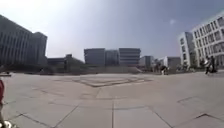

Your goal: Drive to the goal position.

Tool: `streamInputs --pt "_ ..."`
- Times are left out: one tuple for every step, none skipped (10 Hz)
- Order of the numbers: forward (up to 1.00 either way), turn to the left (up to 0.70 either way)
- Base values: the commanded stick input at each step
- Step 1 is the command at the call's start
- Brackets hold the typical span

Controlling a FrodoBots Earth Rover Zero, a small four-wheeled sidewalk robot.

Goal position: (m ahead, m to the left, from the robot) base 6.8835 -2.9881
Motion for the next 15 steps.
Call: streamInputs --pt "1.0 0.0" --pt "1.0 0.0" --pt "1.0 0.0" --pt "1.0 0.0" --pt "1.0 0.0" --pt "1.0 0.0" --pt "1.0 0.0" --pt "1.0 0.0" --pt "1.0 0.0" --pt "1.0 0.0" --pt "1.0 0.0" --pt "1.0 0.0" --pt "1.0 0.0" --pt "1.0 0.0" --pt "1.0 0.0"
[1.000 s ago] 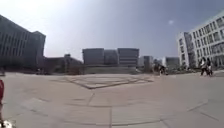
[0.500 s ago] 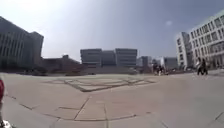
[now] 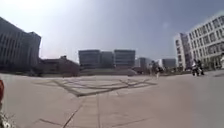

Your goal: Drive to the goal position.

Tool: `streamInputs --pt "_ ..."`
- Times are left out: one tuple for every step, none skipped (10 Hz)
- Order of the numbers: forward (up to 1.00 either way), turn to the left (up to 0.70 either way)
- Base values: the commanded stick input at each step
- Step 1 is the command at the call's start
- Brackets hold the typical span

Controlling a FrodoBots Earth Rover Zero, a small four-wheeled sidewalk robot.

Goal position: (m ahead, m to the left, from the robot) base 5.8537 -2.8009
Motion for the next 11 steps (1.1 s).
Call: streamInputs --pt "1.0 0.0" --pt "1.0 0.0" --pt "1.0 0.0" --pt "1.0 0.0" --pt "1.0 0.0" --pt "1.0 0.0" --pt "1.0 0.0" --pt "1.0 0.0" --pt "1.0 0.0" --pt "1.0 0.0" --pt "1.0 0.0"
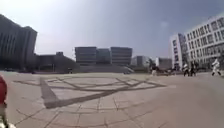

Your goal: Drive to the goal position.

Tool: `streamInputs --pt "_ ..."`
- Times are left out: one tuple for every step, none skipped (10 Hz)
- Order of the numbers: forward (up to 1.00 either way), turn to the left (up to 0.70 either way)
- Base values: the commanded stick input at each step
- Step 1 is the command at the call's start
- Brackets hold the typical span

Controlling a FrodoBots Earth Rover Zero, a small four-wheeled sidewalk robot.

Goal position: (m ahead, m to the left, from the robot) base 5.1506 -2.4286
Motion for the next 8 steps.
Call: streamInputs --pt "1.0 0.0" --pt "1.0 0.0" --pt "1.0 0.0" --pt "1.0 0.0" --pt "1.0 0.0" --pt "1.0 0.0" --pt "1.0 0.0" --pt "1.0 0.0"
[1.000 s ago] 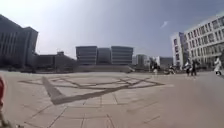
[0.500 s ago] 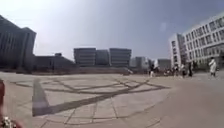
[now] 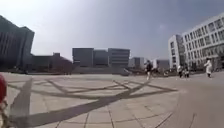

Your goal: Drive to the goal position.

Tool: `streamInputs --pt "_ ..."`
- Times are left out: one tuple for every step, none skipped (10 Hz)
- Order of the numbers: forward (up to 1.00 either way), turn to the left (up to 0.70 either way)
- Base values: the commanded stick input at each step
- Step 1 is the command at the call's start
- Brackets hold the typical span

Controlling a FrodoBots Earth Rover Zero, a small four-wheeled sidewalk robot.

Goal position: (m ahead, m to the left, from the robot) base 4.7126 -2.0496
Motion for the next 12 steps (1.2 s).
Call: streamInputs --pt "1.0 0.0" --pt "1.0 0.0" --pt "1.0 0.0" --pt "1.0 0.0" --pt "1.0 0.0" --pt "1.0 0.0" --pt "1.0 0.0" --pt "1.0 0.0" --pt "1.0 0.0" --pt "1.0 0.0" --pt "1.0 0.0" --pt "1.0 0.0"
